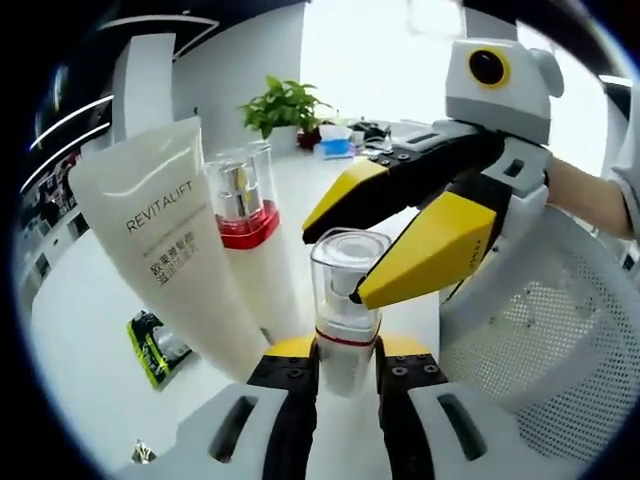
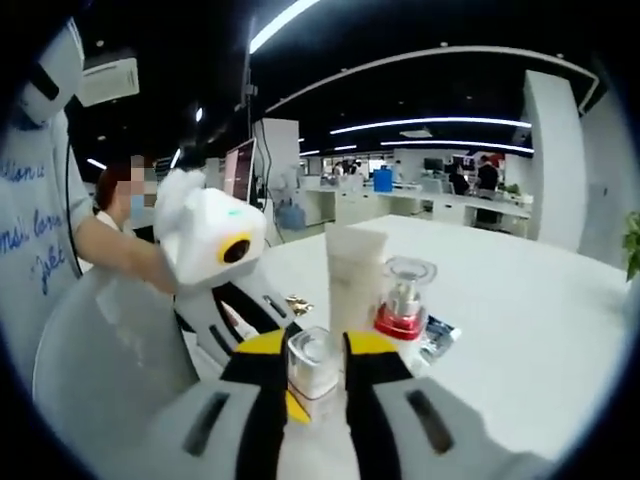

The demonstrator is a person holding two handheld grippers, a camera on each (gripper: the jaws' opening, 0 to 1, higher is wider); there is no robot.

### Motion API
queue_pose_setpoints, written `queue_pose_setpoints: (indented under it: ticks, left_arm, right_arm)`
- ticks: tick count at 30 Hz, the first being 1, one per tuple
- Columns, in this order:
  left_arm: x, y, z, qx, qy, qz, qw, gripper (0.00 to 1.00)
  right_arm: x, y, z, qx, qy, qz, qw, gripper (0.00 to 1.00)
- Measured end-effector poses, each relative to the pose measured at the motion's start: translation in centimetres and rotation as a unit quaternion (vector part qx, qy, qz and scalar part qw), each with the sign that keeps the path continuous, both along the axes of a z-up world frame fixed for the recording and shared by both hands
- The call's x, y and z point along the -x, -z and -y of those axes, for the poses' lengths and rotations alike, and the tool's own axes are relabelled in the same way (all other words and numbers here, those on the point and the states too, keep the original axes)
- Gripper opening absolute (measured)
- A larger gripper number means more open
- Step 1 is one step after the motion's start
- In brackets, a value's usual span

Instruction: Arrange the skincare products in the storage area until every visible bottle or jar stands upright without overlapping.

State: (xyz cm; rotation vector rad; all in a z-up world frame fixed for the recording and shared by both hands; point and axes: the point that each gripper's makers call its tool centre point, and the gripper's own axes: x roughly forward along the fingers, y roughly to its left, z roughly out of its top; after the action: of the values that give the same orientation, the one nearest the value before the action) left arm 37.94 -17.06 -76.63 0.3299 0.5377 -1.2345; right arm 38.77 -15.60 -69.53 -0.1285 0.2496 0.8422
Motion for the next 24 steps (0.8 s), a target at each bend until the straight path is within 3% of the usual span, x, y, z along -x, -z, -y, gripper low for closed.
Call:
queue_pose_setpoints:
  ticks: [8,13,24]
  left_arm:
    - [0.04,0.01,-0.62,-0.007,0.0,0.0,1.0,0.15]
    - [0.14,0.15,-0.62,-0.008,0.001,-0.003,1.0,0.15]
    - [0.03,0.32,-0.67,-0.01,-0.003,-0.007,0.9999,0.15]
  right_arm:
    - [-0.57,1.25,0.8,0.019,0.006,-0.001,0.9998,0.2]
    - [-0.6,1.12,0.9,0.011,0.001,0.007,0.9999,0.21]
    - [-0.72,1.15,1.01,-0.012,0.006,-0.014,0.9998,0.23]
